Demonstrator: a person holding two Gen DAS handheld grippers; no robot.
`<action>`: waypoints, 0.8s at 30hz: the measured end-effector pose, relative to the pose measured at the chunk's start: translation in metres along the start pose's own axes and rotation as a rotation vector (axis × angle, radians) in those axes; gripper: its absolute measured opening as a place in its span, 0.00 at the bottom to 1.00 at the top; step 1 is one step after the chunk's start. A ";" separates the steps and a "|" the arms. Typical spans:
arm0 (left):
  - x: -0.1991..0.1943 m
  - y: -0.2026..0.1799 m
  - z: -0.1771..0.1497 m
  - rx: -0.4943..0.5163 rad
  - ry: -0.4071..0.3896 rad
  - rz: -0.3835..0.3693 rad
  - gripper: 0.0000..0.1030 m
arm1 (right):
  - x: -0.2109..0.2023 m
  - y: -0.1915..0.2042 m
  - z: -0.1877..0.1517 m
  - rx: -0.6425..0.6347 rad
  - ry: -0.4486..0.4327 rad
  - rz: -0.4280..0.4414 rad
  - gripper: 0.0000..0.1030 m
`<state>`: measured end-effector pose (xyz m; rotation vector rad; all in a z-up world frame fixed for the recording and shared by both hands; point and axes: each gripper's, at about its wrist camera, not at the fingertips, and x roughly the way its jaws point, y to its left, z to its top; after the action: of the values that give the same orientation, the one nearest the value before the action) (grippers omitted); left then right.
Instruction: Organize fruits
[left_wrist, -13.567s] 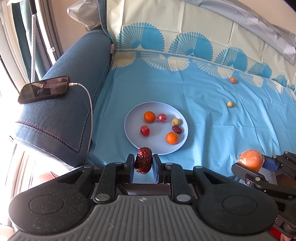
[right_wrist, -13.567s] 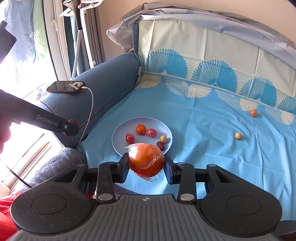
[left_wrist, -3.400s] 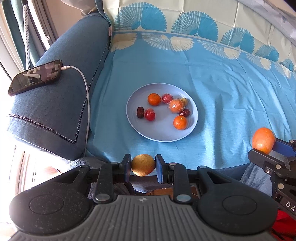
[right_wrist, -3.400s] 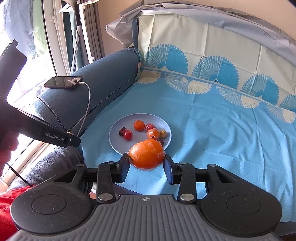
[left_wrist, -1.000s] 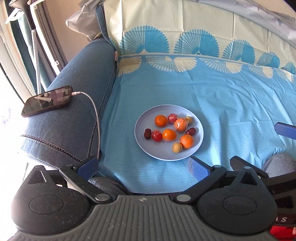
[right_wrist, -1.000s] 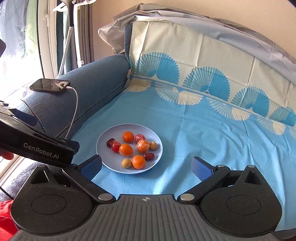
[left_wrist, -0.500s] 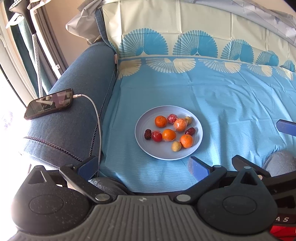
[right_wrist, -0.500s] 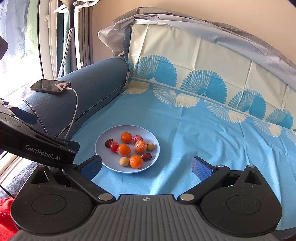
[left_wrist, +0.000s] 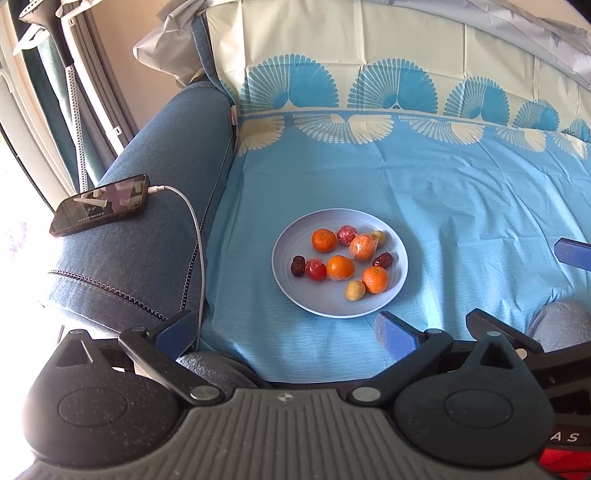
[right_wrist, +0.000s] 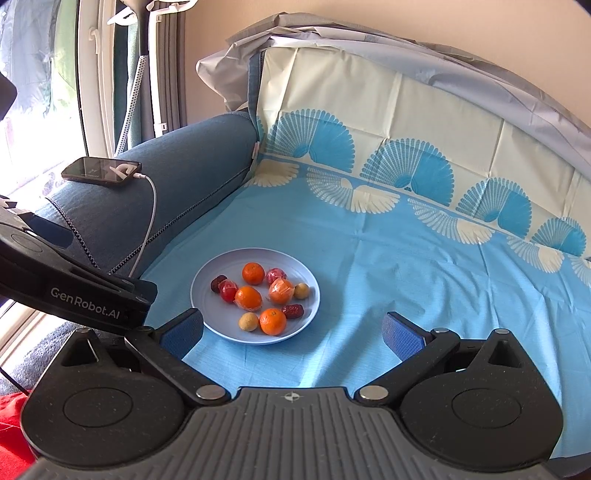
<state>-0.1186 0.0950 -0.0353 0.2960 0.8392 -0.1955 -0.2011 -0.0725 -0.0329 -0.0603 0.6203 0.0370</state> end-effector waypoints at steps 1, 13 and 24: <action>0.000 0.000 0.000 0.000 0.001 0.001 1.00 | 0.000 0.000 0.000 0.000 0.001 0.000 0.99; 0.002 0.000 0.001 0.003 0.003 0.001 1.00 | 0.001 0.000 -0.001 0.001 0.003 0.001 0.99; 0.003 0.000 -0.001 0.002 0.005 0.001 1.00 | 0.001 -0.001 -0.001 0.000 0.003 0.001 0.99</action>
<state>-0.1173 0.0956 -0.0378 0.2995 0.8438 -0.1946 -0.2002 -0.0732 -0.0342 -0.0596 0.6234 0.0380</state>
